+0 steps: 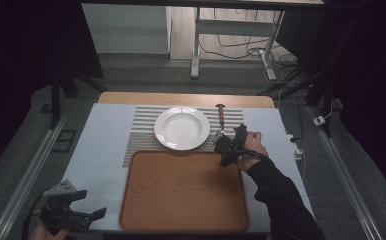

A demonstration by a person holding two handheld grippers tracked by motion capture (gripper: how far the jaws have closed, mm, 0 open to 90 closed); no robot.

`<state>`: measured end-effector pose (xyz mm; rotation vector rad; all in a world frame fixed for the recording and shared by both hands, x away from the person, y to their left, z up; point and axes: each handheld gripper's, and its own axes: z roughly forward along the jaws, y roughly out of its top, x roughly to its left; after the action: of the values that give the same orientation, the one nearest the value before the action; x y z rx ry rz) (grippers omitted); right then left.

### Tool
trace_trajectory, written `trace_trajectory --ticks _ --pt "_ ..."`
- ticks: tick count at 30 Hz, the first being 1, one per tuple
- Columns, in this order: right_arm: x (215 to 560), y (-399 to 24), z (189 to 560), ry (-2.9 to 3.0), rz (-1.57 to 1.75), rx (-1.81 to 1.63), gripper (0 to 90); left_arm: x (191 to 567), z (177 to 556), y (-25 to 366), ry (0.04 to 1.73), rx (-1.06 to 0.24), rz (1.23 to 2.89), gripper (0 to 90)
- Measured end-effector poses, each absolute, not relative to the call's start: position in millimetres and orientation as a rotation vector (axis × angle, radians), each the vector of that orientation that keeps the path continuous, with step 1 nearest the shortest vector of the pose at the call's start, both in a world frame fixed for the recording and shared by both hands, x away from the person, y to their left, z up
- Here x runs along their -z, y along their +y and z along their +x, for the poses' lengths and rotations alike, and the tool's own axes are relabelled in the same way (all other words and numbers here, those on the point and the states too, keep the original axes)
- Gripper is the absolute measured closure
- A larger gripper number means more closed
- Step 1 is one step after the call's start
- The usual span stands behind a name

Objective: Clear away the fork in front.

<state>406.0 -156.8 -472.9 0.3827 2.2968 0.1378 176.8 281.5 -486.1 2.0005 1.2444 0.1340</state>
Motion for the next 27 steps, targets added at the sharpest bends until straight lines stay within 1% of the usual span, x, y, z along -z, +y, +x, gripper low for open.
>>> trace_trajectory --ticks 5,13,15,16,17,20,23,27 --pt "479 -153 420 2.285 0.353 -0.093 7.3 486 177 281 1.243 -0.131 2.002 0.0" --pt "495 -145 437 2.290 0.305 -0.036 19.3 486 177 281 1.245 -0.131 2.006 0.0" --pt "500 -143 441 2.303 0.291 -0.017 23.5 486 177 281 1.245 -0.131 2.007 0.0" --pt "500 -143 441 2.303 0.291 -0.017 23.5 486 177 281 1.244 -0.131 2.008 0.0" --pt "505 -141 443 2.294 0.273 -0.002 27.9 486 177 281 1.244 -0.131 2.008 0.0" --pt "513 -138 442 2.288 0.256 0.019 34.8 486 177 281 1.243 -0.131 2.010 0.0" --pt "520 -137 443 2.250 0.213 0.038 44.3 486 177 280 1.242 -0.132 2.013 0.0" --pt "528 -136 442 2.218 0.176 0.075 60.1 487 177 280 1.239 -0.130 2.014 0.0"
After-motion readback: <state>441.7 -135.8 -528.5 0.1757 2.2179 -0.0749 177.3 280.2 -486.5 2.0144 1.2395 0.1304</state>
